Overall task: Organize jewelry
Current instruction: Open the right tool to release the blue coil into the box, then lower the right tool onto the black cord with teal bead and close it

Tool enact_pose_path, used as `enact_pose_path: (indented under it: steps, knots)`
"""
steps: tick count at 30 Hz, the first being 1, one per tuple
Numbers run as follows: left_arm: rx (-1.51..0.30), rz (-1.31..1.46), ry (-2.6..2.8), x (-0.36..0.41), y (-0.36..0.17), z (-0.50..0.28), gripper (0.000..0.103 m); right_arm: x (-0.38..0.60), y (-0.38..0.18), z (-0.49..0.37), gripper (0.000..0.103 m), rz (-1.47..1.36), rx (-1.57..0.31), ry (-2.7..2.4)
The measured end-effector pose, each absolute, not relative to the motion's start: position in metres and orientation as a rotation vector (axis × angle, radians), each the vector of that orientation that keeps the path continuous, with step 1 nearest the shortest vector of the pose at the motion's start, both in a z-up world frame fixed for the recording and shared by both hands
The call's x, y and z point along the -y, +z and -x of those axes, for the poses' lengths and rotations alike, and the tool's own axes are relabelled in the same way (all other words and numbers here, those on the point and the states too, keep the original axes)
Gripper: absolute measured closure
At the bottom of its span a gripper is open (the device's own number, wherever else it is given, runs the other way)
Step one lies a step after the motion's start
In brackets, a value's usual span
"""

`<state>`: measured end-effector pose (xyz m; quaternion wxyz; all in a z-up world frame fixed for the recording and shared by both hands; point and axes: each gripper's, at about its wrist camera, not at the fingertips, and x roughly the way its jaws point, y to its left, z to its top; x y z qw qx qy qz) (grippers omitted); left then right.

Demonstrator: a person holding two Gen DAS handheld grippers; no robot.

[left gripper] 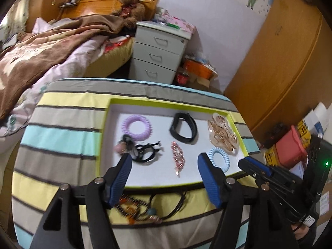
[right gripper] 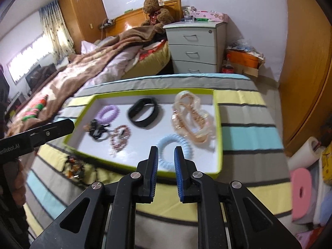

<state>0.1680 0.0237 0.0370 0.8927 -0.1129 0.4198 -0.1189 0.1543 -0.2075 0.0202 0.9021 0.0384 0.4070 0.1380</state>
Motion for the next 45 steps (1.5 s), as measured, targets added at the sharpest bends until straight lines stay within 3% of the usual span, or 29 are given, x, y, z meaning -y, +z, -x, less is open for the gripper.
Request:
enact_pose_path:
  steps: [9,15,42,44,45]
  knots:
    - [-0.865,0.287,-0.181,-0.063,0.028,-0.135,0.030,0.168,0.010,-0.139,0.086,-0.113,-0.880,0.471]
    - [-0.882,0.316,-0.163,-0.079,0.016,-0.125,0.030,0.154,-0.001,-0.144,0.076,-0.177,-0.917,0.527]
    - [-0.940,0.379,-0.138,-0.102,-0.016,-0.117,0.026,0.117,-0.033,-0.165,0.076,-0.107,-0.992,0.538]
    - [-0.945,0.377,-0.132,-0.103,-0.017,-0.117,0.026,0.117,-0.032,-0.165,0.078,-0.105,-0.991,0.541]
    - [-0.946,0.379,-0.129,-0.103,-0.018,-0.117,0.026,0.117,-0.032,-0.165,0.085,-0.101,-0.988,0.536]
